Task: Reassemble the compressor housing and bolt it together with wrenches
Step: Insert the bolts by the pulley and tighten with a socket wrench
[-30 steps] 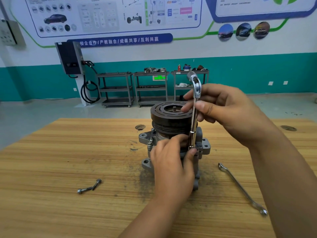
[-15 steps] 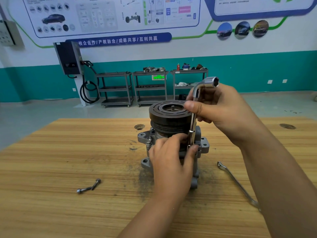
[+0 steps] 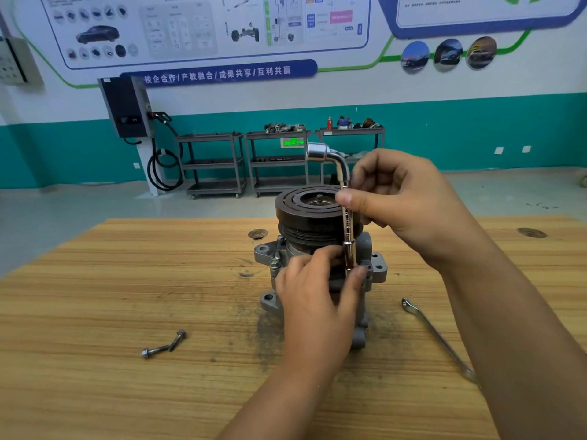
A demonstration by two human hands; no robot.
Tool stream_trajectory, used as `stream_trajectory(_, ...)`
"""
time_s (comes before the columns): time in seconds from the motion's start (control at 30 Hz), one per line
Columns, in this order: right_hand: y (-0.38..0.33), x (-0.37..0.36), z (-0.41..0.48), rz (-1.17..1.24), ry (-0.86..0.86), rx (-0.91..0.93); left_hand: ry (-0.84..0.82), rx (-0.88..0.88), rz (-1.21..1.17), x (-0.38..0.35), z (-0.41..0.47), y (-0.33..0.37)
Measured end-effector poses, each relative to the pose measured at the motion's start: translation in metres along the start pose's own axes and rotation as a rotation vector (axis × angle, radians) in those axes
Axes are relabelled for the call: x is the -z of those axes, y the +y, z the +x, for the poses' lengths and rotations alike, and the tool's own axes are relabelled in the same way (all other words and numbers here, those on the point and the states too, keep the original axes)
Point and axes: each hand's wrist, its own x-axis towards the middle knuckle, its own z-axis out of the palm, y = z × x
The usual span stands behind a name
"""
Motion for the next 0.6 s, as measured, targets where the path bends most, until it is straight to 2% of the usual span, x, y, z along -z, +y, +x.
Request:
stream_trajectory(0.1,0.0,0.004,-0.001,0.045,-0.101,-0.059,-0.014,0.003,0.021,-0.001,0.0,0.0)
stream_trajectory(0.17,0.001,0.008,-0.002,-0.02,-0.188,-0.06,-0.03,0.02,0.018,-0.001,0.0,0.0)
stream_trajectory(0.27,0.002,0.015,-0.002,-0.022,-0.232,-0.059,-0.012,0.001,0.016,0.0,-0.002,0.0)
stream_trajectory(0.47,0.005,0.014,0.0,-0.003,-0.095,-0.077,0.014,-0.024,0.016,0.003,0.0,0.004)
stream_trajectory(0.6,0.008,0.006,0.0,-0.092,0.02,-0.084,-0.035,0.072,0.009,0.002,-0.001,0.003)
